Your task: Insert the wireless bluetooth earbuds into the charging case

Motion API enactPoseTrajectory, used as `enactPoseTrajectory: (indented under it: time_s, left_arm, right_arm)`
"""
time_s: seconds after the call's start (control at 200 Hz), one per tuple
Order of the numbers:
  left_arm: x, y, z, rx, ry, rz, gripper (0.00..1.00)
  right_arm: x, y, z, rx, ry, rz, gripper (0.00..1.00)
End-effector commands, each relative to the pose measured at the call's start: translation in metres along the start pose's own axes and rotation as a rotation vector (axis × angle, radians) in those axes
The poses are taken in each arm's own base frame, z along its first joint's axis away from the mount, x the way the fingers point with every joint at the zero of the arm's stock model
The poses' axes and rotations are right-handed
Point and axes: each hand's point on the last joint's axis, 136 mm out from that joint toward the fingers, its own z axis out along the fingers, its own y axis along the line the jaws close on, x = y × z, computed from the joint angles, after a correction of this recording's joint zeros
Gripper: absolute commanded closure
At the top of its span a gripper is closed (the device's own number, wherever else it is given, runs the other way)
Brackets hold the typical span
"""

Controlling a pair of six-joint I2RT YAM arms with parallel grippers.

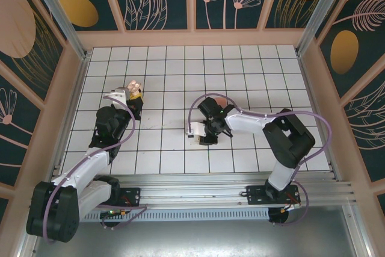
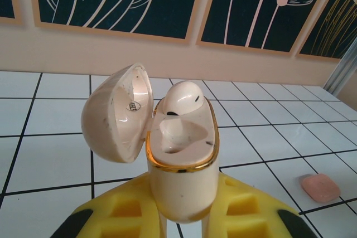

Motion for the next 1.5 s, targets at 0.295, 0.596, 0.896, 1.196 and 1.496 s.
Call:
enactPoseTrajectory:
  time_s: [0.295,0.596,0.896,1.196,1.496]
  left_arm:
    - [-0.015,-0.005,0.000,0.024,-0.025,0.058,0.96]
    - [-0.019,-0.006,0.000,0.020,-0.037,0.049,0.97]
    - [-0.021,-0.006,0.001,0.022,-0.042,0.041,0.97]
    - [-0.022,-0.006,-0.002,0.019,-0.046,0.058,0.96]
    - [-0.019,-0.005,-0.002,0.018,-0.041,0.059,0.96]
  right_arm:
    - [-0.037,-0.018,-0.037,0.051,-0.128,0.161,0.62]
    - [-0.038,-0.052,-0.061,0.227,-0.146,1.378,0.64]
    - [-0.021,0.017,-0.025,0.111,0.121,2.075,0.63]
    - [-0.011,0.014,-0.012,0.183,0.140,2.215,0.61]
    - [0.006,0.012,-0.006,0.246,0.178,2.239,0.63]
